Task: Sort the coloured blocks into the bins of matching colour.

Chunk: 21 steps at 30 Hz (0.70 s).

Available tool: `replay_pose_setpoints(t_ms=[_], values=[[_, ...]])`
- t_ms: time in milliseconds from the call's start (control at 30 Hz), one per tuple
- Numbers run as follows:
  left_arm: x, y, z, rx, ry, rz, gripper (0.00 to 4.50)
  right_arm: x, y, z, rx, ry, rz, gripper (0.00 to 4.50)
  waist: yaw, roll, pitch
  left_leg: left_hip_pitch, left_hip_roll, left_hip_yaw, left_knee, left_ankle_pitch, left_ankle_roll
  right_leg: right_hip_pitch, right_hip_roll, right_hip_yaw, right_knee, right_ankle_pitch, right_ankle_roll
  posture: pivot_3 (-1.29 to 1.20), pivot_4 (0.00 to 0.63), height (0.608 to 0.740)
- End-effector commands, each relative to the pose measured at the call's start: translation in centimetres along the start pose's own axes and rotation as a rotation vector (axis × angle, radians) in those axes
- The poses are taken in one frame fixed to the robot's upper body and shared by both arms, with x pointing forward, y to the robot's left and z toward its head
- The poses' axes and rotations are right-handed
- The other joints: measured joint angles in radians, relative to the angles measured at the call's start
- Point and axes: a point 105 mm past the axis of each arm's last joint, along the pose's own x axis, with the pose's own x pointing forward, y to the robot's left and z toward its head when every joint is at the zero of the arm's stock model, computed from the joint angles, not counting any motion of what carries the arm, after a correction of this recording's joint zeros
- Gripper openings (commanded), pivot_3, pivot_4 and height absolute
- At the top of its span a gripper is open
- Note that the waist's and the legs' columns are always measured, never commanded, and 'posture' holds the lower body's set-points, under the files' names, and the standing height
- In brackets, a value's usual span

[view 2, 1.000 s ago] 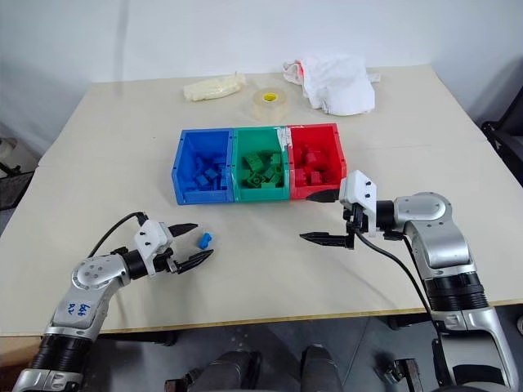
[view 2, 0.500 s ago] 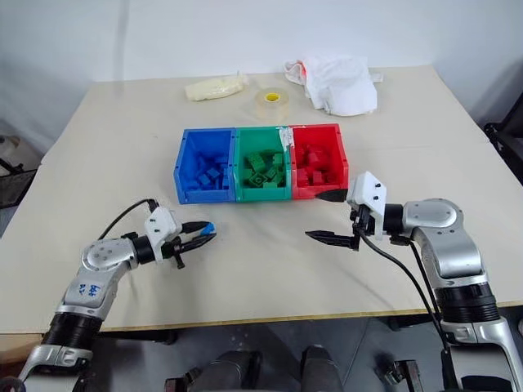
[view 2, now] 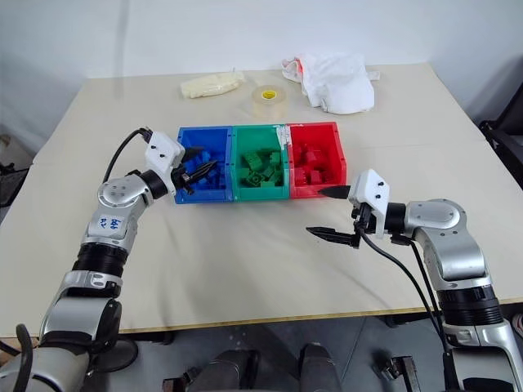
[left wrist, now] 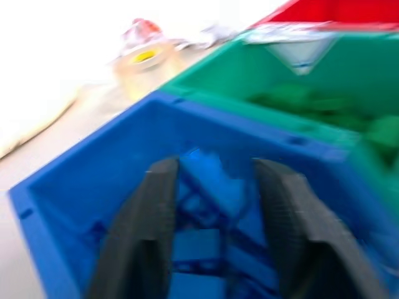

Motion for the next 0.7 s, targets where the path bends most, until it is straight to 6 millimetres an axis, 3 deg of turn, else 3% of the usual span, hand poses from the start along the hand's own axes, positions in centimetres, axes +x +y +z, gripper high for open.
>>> replay_pose_setpoints(t_ms=[33,133,167,300,400,533,700], values=[[0.2,0.5,1.6,0.035,-0.057,-0.001,3.5,-0.7,-0.2,1.4,-0.04,-0.037,-0.02,4.5,0.001,-0.001,0.0,0.0,0.0,0.0,0.0,0.0,0.0,-0.001,0.0,0.0,0.001,0.0,0.0,0.0,0.15,0.74],[-0.2,0.5,2.6,0.017,-0.088,-0.031,4.42,-0.8,-0.3,1.4,-0.042,-0.037,-0.023,4.5,0.002,-0.001,0.001,-0.001,0.0,0.0,0.001,0.0,0.0,0.0,0.0,0.0,0.001,0.0,0.0,0.0,0.15,0.74],[-0.4,0.5,2.8,0.011,-0.092,-0.049,4.49,-0.8,-0.4,1.4,-0.043,-0.037,-0.024,4.5,0.003,-0.001,0.001,-0.001,0.0,0.0,0.002,0.0,0.0,0.0,0.0,0.0,0.001,0.0,0.0,0.0,0.15,0.74],[-2.5,-0.1,4.9,0.018,-0.176,-0.122,4.49,-0.9,-0.5,1.4,-0.047,-0.033,-0.021,4.5,0.002,-0.002,0.001,-0.001,0.0,0.0,0.002,0.0,0.0,-0.001,-0.001,0.0,0.001,0.0,0.0,0.0,0.15,0.74],[-4.7,-0.9,5.4,-0.055,-0.182,-0.186,4.49,-1.1,-0.7,1.3,-0.051,-0.025,-0.016,4.5,-0.004,-0.002,0.001,-0.001,0.0,0.0,0.001,0.0,0.0,-0.001,-0.001,0.001,0.001,0.0,0.0,0.0,0.15,0.74],[-7.2,-1.7,5.1,-0.156,-0.13,-0.224,4.49,-1.6,-0.9,1.1,-0.054,-0.006,-0.004,4.5,0.0,-0.002,0.002,-0.001,0.001,0.0,0.002,0.0,0.0,-0.001,0.0,0.001,0.001,0.0,0.0,0.0,0.15,0.74],[-12.3,-3.8,3.7,-0.225,-0.08,-0.35,4.49,-3.1,-1.2,0.0,-0.043,0.052,0.03,4.5,0.001,-0.001,0.003,0.0,0.001,0.0,0.001,0.0,0.0,0.0,-0.001,0.002,0.0,0.0,0.0,0.0,0.15,0.74]])
